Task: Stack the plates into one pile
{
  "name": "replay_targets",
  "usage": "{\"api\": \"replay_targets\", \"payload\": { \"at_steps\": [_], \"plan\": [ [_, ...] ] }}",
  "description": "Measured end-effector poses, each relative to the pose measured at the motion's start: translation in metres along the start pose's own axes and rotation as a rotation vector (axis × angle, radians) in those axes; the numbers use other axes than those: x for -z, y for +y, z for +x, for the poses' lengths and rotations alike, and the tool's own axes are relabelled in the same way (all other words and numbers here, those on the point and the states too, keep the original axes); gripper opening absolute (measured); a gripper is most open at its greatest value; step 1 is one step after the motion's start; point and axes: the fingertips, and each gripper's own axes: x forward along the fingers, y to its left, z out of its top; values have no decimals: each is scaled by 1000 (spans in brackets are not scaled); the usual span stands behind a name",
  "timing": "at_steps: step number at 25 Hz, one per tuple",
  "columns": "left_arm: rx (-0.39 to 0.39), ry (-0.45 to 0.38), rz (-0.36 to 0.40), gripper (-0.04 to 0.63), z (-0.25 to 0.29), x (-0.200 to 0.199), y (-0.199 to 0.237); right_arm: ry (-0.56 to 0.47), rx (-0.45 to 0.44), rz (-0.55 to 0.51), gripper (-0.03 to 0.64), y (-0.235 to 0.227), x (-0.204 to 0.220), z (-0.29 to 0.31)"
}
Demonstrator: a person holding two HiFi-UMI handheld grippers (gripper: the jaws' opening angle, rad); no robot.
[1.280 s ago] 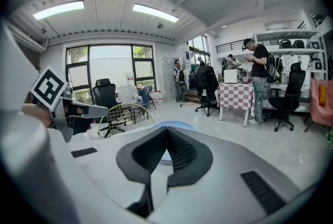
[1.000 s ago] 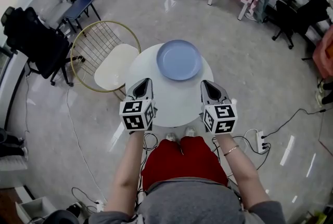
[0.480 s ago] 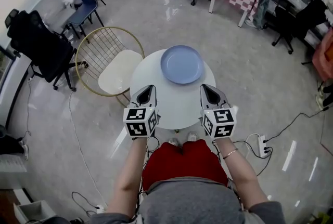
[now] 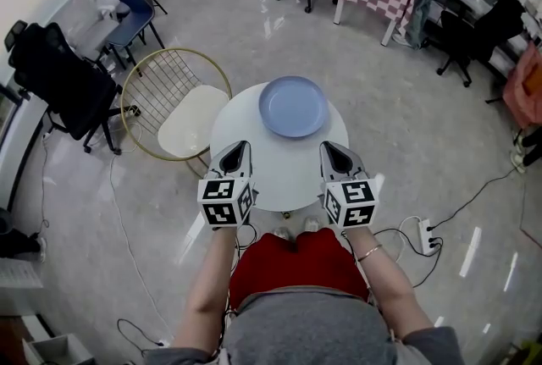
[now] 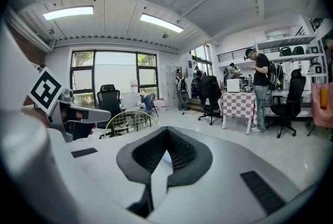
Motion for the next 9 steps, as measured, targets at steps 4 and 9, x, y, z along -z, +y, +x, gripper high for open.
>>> {"api": "replay_targets", "payload": {
  "at_steps": [4, 9],
  "plan": [
    [5, -6, -2, 15, -2, 0, 3, -3, -2, -1, 28, 6, 0, 1],
    [14, 2, -4, 15, 1, -2, 2, 3, -12, 9, 28, 7, -1, 3]
  ]
}}
